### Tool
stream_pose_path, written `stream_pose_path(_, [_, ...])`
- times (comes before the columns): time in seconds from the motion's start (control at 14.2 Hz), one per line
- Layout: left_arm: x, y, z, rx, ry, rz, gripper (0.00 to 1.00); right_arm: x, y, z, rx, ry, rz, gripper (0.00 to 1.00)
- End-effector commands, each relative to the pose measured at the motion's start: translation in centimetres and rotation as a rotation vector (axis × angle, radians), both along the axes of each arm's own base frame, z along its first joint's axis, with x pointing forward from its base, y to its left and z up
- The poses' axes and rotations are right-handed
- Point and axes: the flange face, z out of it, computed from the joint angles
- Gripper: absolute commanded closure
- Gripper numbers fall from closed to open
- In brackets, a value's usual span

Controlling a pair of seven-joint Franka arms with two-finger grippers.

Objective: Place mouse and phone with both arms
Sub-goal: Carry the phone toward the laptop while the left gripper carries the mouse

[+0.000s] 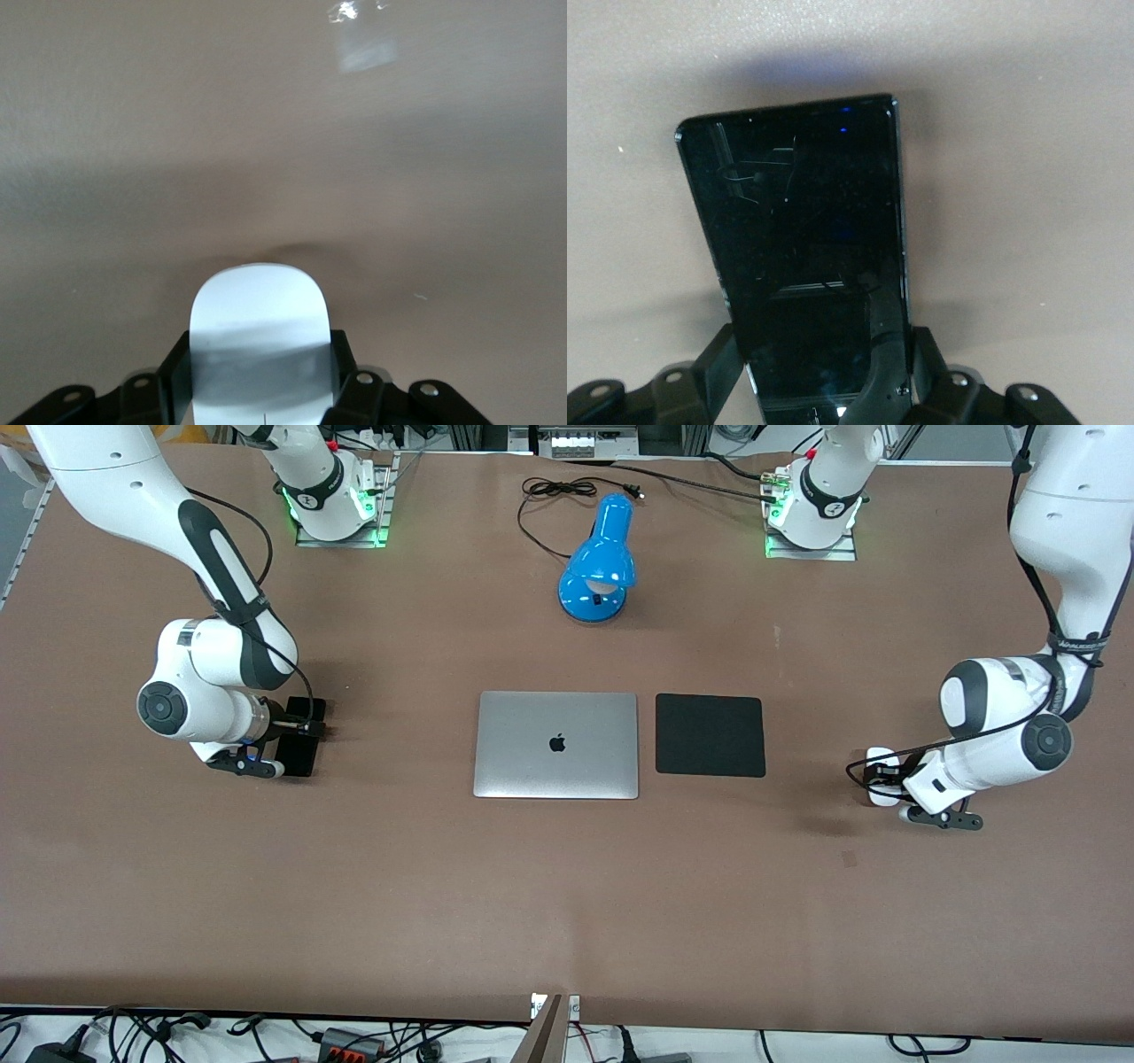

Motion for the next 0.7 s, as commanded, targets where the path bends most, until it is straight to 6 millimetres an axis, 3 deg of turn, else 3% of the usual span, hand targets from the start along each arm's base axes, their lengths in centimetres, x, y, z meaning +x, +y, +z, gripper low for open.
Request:
stream_pose_path(0.0, [1.7,-4.8,6.0,0.047,0.082,0.017,0.6,-0.7,0.1,-0.7,0.0,-0.005,0.011,0.38])
stream_pose_path(0.14, [1.7,-11.3,8.5,0.073,0.111,0.052,0.6,-0.7,1.2,-0.5,0.002,0.0,0.029,0.46])
stream_pose_path(0.28, [1.1,-16.3,8.6,0.083,0.113,0.043,0.6,-0.9,4.7,-0.4,0.019,0.001,0.082,0.46])
stream_pose_path(0.49, [-1.2,-21.9,6.6,0.117,0.148,0.036,0.6,-1.6,11.8,-0.3,0.04,-0.01,0.18,0.46])
stream_pose_path(0.63, [-3.0,-23.7,4.1,0.111,0.138,0.006,0.6,-1.5,15.4,0.4,0.033,-0.034,0.186,0.46])
